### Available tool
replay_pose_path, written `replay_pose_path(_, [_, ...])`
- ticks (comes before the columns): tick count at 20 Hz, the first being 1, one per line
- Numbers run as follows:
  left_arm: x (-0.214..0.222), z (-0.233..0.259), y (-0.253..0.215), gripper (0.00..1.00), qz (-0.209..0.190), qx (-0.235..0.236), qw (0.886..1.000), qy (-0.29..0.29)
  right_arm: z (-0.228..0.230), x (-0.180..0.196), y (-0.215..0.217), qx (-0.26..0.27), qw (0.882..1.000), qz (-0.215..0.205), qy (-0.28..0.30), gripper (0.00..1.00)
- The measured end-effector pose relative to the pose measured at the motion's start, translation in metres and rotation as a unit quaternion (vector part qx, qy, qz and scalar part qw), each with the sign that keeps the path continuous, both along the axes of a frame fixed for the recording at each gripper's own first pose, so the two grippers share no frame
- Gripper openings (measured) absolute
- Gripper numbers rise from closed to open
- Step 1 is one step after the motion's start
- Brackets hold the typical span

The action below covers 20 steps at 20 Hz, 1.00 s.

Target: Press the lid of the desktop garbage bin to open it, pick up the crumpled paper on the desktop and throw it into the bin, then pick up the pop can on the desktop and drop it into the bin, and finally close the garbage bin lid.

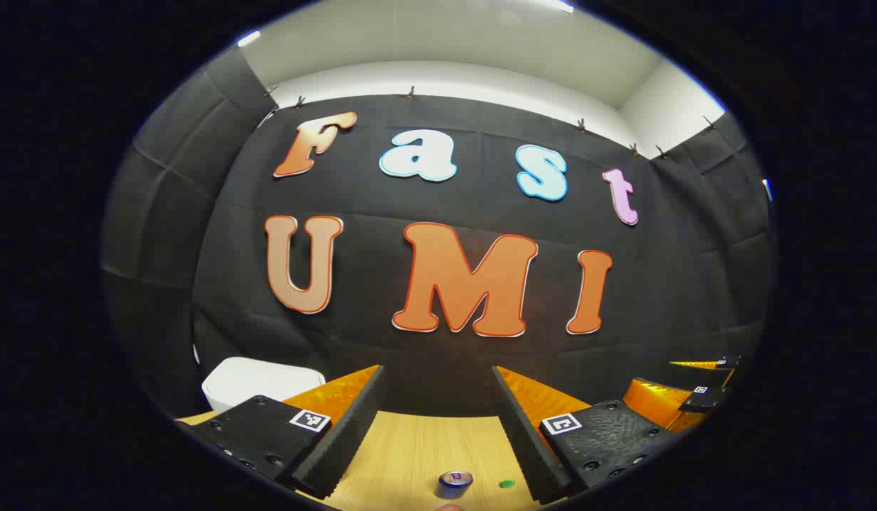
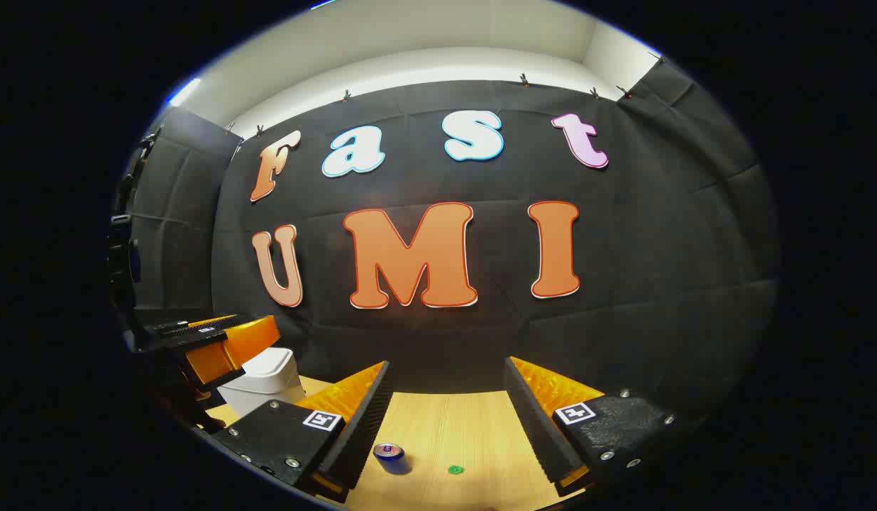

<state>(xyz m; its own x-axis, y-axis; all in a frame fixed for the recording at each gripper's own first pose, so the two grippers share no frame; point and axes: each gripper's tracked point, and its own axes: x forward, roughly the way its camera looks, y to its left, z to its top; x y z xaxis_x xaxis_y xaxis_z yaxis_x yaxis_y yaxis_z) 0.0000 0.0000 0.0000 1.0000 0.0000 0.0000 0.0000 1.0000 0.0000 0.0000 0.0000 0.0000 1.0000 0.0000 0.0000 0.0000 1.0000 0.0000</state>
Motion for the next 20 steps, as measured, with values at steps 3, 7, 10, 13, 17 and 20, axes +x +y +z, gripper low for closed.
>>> replay_pose_path(3, [-0.002,-0.011,-0.011,0.92,0.008,0.021,1.0,0.012,-0.009,0.001,-0.001,0.005,1.0,0.013,0.014,0.93])
replay_pose_path(7, [-0.001,-0.015,-0.022,0.89,-0.007,0.031,0.999,0.01,-0.017,0.007,0.001,0.011,1.0,0.01,0.016,0.93])
replay_pose_path(10, [0.0,-0.012,-0.017,0.92,-0.015,0.038,0.999,0.008,-0.018,0.011,0.012,0.014,1.0,0.016,0.015,0.93])
replay_pose_path(13, [0.004,-0.01,-0.009,0.89,-0.016,0.045,0.999,0.002,-0.017,0.014,0.021,0.01,1.0,0.014,0.011,0.93])
replay_pose_path(17, [0.004,-0.011,-0.006,0.92,-0.019,0.04,0.999,0.002,-0.02,0.015,0.025,0.012,1.0,0.011,0.016,0.93])
replay_pose_path(20, [0.002,-0.014,-0.004,0.92,-0.021,0.039,0.999,0.006,-0.023,0.015,0.027,0.007,1.0,0.007,0.019,0.93])
